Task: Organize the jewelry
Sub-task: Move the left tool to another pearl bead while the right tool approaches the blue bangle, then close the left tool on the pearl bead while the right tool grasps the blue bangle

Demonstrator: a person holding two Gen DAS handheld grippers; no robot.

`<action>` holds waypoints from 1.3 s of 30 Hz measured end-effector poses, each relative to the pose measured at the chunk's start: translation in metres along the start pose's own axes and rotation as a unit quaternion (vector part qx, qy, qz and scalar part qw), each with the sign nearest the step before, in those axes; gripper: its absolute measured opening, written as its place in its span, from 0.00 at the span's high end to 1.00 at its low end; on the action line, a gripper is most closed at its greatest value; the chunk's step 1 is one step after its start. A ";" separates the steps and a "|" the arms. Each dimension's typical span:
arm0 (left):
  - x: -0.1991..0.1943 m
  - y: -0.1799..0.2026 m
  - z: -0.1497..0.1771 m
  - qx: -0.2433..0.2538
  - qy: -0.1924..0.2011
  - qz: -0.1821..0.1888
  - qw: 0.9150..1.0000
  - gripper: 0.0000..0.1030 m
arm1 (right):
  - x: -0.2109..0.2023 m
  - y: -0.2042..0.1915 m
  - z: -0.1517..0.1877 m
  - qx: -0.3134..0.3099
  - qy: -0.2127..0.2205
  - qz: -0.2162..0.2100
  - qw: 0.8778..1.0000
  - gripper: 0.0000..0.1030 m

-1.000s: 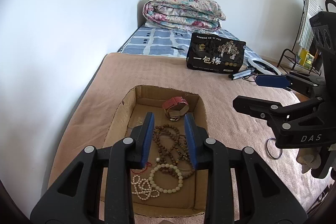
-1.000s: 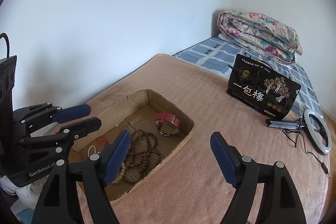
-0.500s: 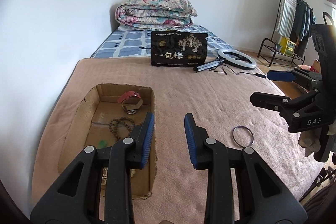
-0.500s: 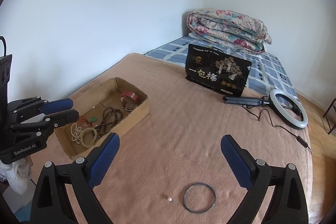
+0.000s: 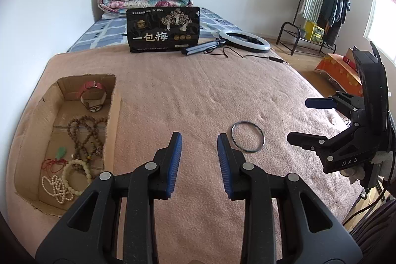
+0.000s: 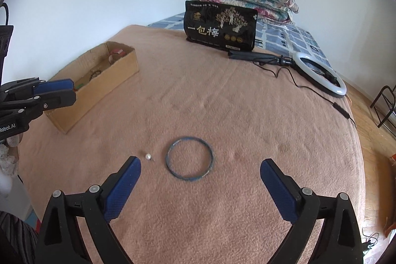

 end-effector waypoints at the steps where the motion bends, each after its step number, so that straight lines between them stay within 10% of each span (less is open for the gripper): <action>1: 0.005 0.003 0.002 0.004 -0.005 0.001 1.000 0.72 | 0.004 0.001 0.004 -0.001 -0.004 -0.002 1.000 0.05; 39: 0.108 0.044 0.027 0.087 -0.096 0.033 0.991 0.80 | 0.102 -0.001 0.001 -0.044 -0.042 -0.026 0.998 0.17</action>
Point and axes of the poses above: each gripper's, at about its wrist camera, not at the fingertips, and x roughly the way its jaws point, y to its right, z to its underside, the point moved 6 cm from there along x, roughly the way its jaws point, and after that the axes turned 10 degrees about -y, right-handed, at the moved point
